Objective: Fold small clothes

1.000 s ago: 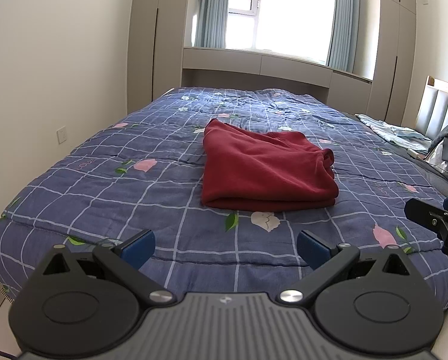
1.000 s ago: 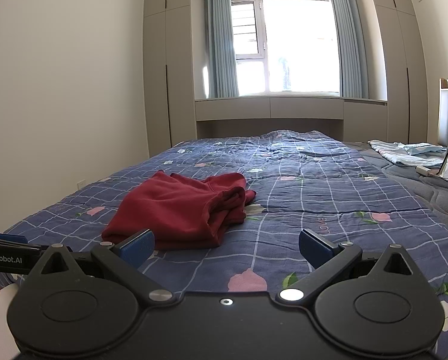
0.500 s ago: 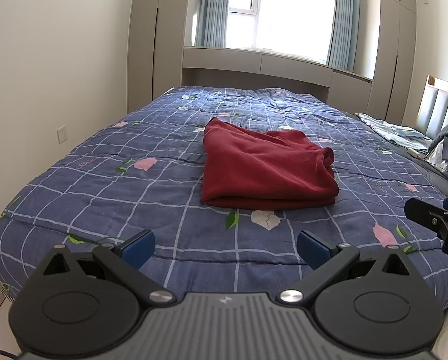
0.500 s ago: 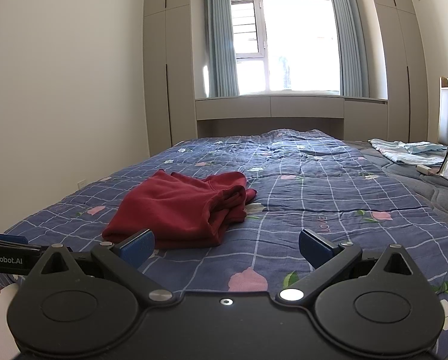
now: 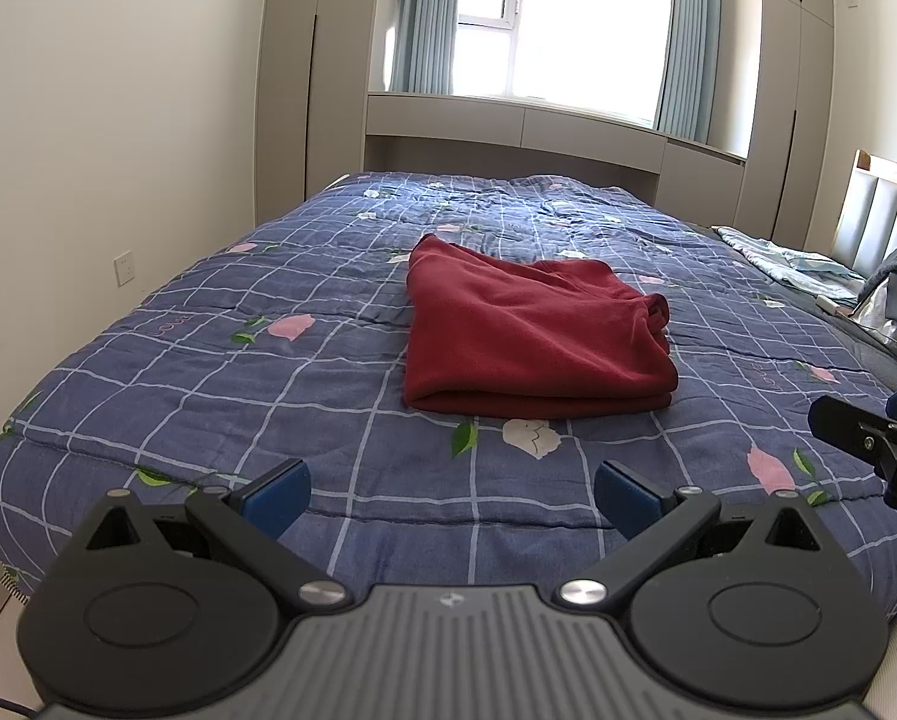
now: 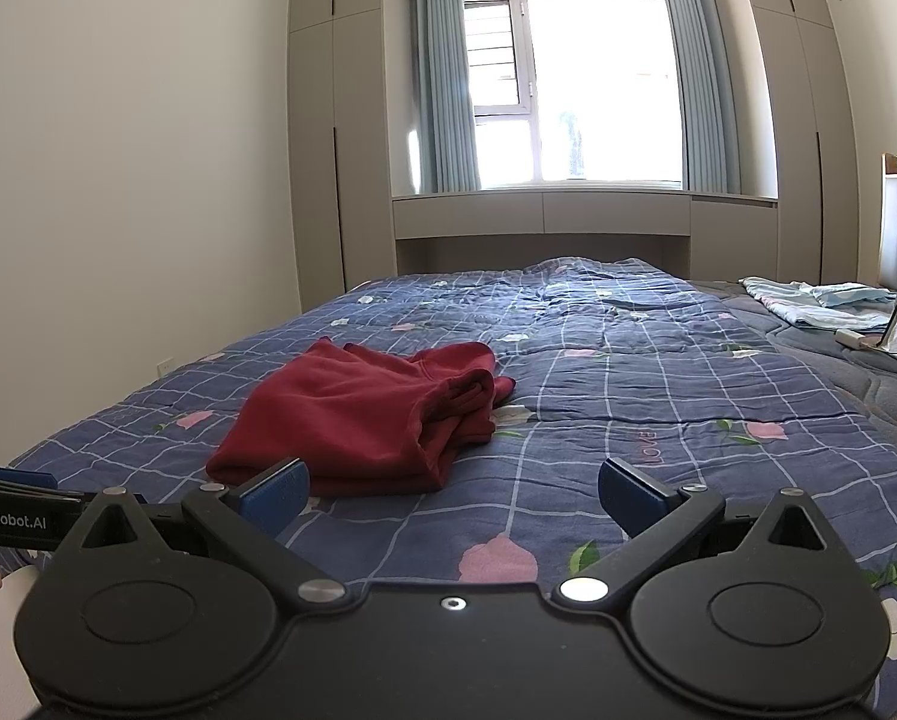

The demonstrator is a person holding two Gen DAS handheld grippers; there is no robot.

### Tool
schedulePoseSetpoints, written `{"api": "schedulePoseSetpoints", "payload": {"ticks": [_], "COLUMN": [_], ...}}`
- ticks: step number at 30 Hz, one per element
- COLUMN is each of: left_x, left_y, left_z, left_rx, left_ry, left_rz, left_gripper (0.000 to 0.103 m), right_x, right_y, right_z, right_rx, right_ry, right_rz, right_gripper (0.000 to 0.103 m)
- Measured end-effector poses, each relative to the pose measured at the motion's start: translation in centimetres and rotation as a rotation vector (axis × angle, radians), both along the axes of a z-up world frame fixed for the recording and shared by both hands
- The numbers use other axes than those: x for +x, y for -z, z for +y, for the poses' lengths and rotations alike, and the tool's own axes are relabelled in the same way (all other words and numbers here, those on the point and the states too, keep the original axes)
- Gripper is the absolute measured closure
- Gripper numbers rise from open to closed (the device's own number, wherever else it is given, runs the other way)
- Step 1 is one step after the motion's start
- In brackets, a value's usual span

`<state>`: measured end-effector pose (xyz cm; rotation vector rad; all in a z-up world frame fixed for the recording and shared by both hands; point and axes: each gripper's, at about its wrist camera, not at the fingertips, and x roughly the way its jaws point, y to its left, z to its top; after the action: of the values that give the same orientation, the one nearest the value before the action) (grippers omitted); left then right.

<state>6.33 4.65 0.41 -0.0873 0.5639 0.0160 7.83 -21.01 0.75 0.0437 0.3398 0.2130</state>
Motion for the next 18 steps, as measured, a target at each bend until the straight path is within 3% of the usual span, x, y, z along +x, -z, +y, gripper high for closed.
{"api": "schedulePoseSetpoints", "payload": {"ticks": [12, 18], "left_x": [-0.03, 0.05], "left_y": [0.6, 0.64], "left_z": [-0.21, -0.44], "left_rx": [0.006, 0.064], "left_ry": [-0.022, -0.064], "left_rz": [0.027, 0.045], "left_gripper": [0.0, 0.0], "right_x": [0.05, 0.08], "right_y": [-0.05, 0.06], "right_z": [-0.08, -0.02], "right_rx": [0.001, 0.002], "right_ry": [-0.001, -0.002], "right_rz": [0.0, 0.002], "right_gripper": [0.001, 0.001]}}
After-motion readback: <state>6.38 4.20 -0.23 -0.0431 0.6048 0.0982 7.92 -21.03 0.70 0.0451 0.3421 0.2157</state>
